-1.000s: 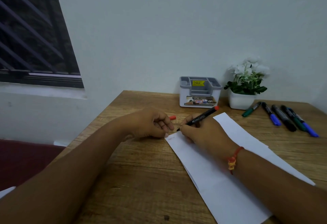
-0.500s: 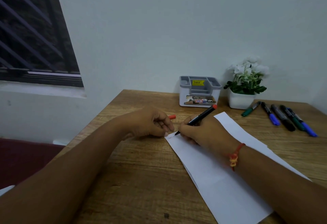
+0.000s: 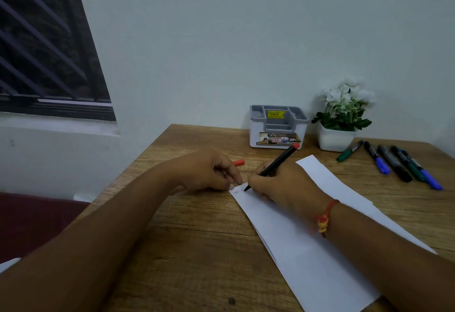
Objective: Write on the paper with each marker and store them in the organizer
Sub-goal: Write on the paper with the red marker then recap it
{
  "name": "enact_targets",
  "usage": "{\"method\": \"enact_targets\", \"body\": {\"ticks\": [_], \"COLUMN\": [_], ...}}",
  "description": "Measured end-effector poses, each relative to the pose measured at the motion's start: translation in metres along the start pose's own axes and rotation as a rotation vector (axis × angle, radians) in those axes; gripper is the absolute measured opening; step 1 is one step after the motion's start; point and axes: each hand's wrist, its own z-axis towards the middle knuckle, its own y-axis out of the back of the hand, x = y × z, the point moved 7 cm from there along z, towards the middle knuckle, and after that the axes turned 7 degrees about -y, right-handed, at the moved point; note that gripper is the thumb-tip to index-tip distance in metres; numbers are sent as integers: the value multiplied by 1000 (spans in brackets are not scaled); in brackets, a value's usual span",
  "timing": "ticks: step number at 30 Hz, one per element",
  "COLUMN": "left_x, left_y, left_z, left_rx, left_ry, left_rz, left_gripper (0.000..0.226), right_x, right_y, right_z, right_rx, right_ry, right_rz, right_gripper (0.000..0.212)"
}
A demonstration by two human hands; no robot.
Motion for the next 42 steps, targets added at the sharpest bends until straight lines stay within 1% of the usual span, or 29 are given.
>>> {"method": "enact_targets", "body": {"ticks": [3,8,11,19,29,31,42], "left_x": [-1,0,-1,0,0,0,-1], "left_y": [0,0,-1,0,0,0,0], "left_z": [0,0,-1,0,-1,-1,-2], "left_rx": [4,7,7,6,4,-1,10], "left_ry": [3,5,1,-2,1,-8,2], "left_rz": [1,-1,4,-4,-12,-2,-11], "left_gripper": [23,23,23,23,23,23,22], "right_x": [-3,-3,-4,-4,-4,-5,-5], "right_y": [1,0,-2,-1,-1,0,-1], "right_z": [-1,1,3,1,0,1,0], "right_rx": [-24,-15,-24,-37,-24,-35,-15], "right_ry": [-7,-5,-12,-27,-15,-25,-33], "right_rz": [37,25,15,42,15,45,67], "right_gripper": [19,15,16,10,13,13,8]}}
